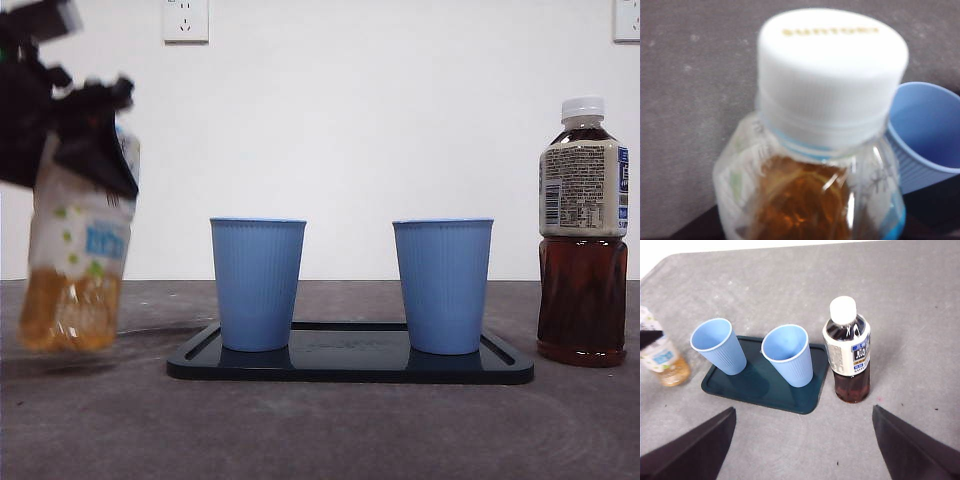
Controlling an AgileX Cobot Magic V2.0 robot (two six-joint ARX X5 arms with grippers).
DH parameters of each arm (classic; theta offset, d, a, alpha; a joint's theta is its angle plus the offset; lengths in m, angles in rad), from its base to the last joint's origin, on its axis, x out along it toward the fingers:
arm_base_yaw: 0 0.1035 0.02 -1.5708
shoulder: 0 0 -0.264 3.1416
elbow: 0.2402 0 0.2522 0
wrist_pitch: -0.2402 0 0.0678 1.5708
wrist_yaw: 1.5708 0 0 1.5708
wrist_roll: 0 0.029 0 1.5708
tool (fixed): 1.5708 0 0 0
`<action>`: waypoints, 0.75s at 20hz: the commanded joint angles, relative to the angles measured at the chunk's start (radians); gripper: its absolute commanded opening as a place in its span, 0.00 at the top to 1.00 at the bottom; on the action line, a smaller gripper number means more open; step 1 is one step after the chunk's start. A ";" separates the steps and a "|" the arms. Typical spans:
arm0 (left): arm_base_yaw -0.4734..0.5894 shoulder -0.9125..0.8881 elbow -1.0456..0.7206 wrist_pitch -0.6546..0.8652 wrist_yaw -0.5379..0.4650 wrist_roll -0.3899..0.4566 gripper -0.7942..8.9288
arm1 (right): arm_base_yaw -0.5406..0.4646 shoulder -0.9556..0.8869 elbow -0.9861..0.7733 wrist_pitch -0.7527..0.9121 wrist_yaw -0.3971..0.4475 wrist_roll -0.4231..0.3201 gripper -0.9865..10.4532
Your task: Pour the drink into the cup
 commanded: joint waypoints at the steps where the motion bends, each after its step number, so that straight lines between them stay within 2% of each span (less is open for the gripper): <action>1: -0.026 -0.043 0.118 -0.126 0.004 0.048 0.78 | 0.005 0.002 0.017 0.017 -0.003 0.010 0.54; 3: -0.048 -0.054 0.198 -0.268 -0.006 0.094 0.79 | 0.005 0.002 0.017 0.023 -0.003 0.011 0.54; 6: -0.078 -0.038 0.323 -0.475 -0.105 0.172 0.78 | 0.005 0.002 0.017 0.023 -0.003 0.011 0.54; 8: -0.093 -0.008 0.404 -0.594 -0.172 0.190 0.78 | 0.005 0.002 0.017 0.023 -0.003 0.010 0.54; 15: -0.153 0.225 0.675 -0.895 -0.362 0.267 0.78 | 0.005 0.002 0.017 0.023 -0.002 0.010 0.53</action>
